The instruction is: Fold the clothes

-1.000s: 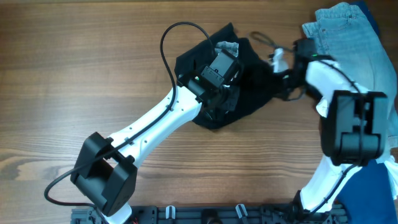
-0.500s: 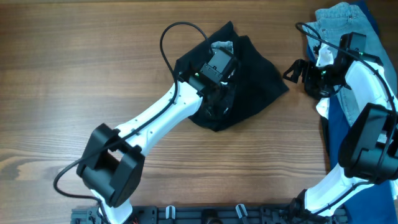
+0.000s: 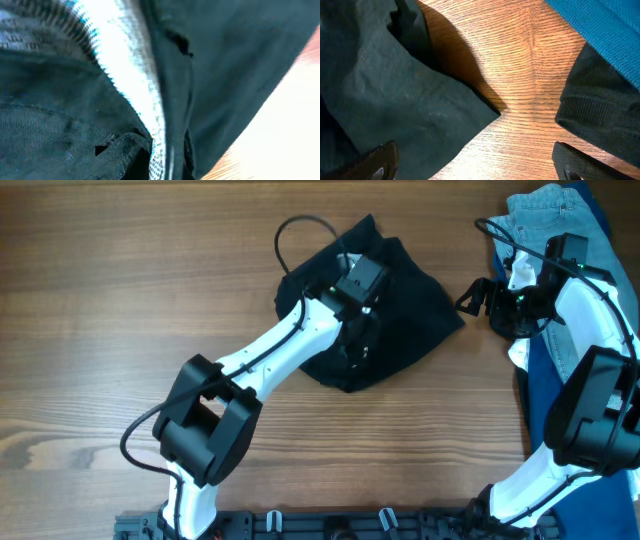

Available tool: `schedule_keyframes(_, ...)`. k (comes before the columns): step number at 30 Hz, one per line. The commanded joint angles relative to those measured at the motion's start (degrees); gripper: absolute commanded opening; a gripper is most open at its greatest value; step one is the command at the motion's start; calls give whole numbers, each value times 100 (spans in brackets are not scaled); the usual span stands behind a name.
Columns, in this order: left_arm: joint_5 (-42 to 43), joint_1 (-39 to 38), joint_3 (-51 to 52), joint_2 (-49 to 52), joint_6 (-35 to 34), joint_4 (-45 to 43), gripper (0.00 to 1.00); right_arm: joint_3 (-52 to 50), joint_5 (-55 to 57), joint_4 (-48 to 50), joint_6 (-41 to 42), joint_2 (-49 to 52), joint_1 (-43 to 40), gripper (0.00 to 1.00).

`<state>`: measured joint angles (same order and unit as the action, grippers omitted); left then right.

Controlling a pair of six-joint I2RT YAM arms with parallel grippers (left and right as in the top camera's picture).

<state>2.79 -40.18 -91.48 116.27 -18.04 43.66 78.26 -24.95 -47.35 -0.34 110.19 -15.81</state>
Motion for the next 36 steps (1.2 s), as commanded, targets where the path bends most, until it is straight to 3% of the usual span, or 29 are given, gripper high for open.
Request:
schedule_keyframes(1, -96, -39, -721, 31, 138, 284, 4, 125, 96, 4, -70, -144, 24, 100)
schedule_keyframes(7, -437, -308, -927, 31, 289, 494, 4, 125, 92, 59, -70, -144, 26, 100)
schedule_keyframes(14, -2546, -879, -1648, 31, 1005, 688, 4, 125, -48, 59, -74, -144, 26, 100)
schedule_keyframes(20, -2564, -721, -2511, 31, 1014, 791, 4, 125, -190, 59, -74, -144, 26, 100)
schedule_keyframes(31, -2533, -269, -2538, 44, 1016, 520, 4, 125, -212, 22, -72, -144, 26, 100)
schedule_keyframes(36, -2535, -273, -2538, 199, 1484, 393, 4, 125, -210, 9, -72, -144, 26, 100)
